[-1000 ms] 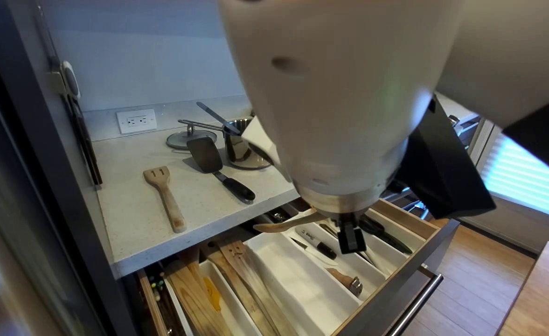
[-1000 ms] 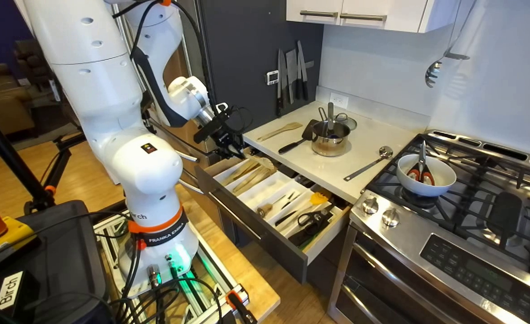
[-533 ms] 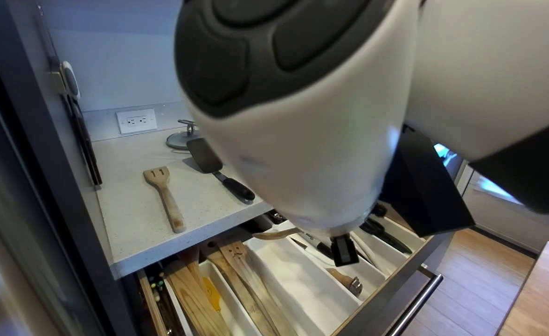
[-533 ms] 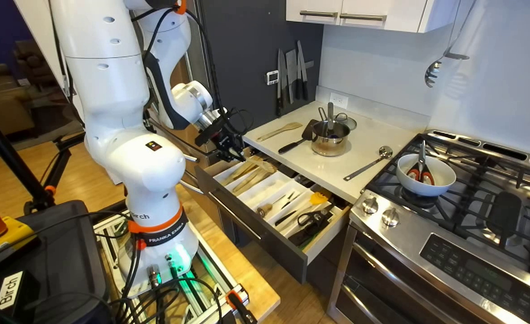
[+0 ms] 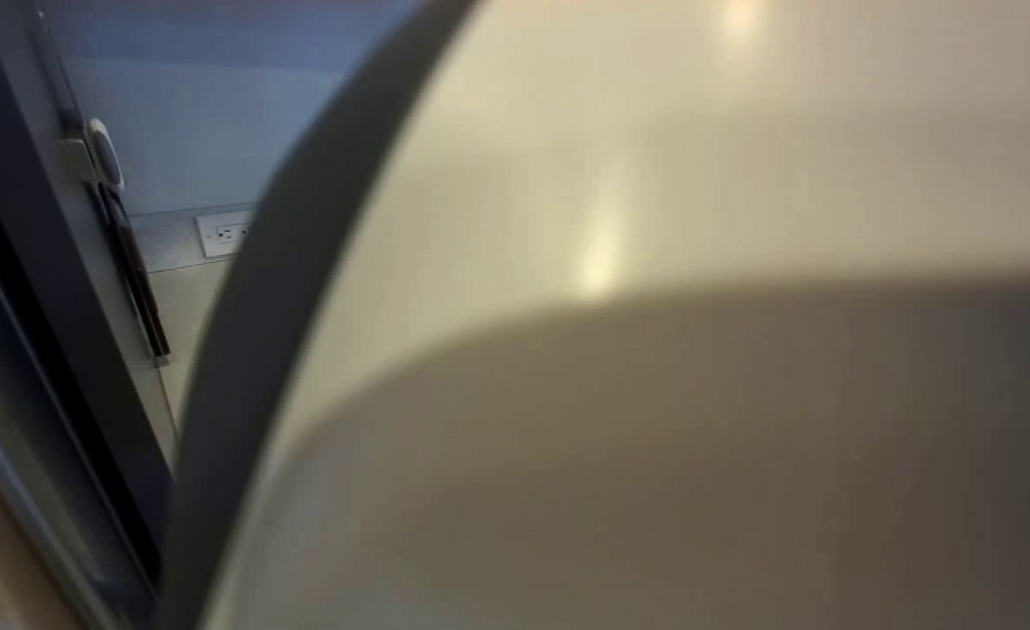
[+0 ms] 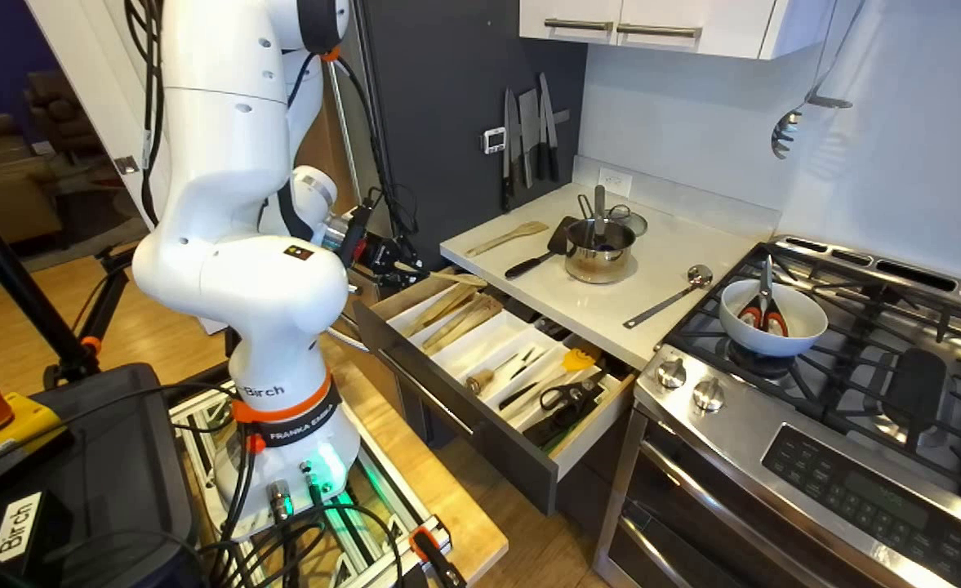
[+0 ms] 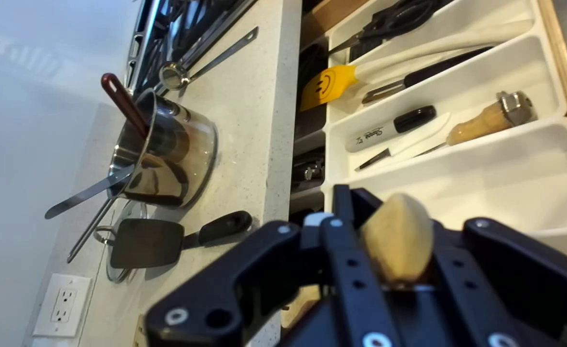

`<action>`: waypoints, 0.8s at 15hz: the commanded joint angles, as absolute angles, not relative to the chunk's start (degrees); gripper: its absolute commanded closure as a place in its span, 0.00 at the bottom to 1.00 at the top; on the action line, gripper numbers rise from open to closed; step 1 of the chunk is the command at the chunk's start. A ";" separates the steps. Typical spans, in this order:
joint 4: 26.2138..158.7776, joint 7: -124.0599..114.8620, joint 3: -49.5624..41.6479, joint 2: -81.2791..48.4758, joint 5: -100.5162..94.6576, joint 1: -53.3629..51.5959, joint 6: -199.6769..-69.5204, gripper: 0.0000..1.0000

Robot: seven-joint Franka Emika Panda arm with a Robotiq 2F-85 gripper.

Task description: Pick up the wooden spoon from the silver pot and put it in the open drawer

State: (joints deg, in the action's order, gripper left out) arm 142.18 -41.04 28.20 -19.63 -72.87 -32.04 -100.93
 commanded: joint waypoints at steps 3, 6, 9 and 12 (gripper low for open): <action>135.96 -42.28 25.90 -30.31 -76.50 -34.54 -96.28 0.98; 134.15 -44.22 24.16 -32.97 -78.50 -35.03 -95.08 0.98; 130.78 -43.89 22.26 -35.79 -81.87 -35.30 -91.18 0.98; 127.33 -40.23 22.14 -39.86 -82.78 -34.61 -90.96 0.64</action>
State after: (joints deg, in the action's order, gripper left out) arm 131.31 -42.24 22.69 -34.61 -81.08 -34.09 -92.80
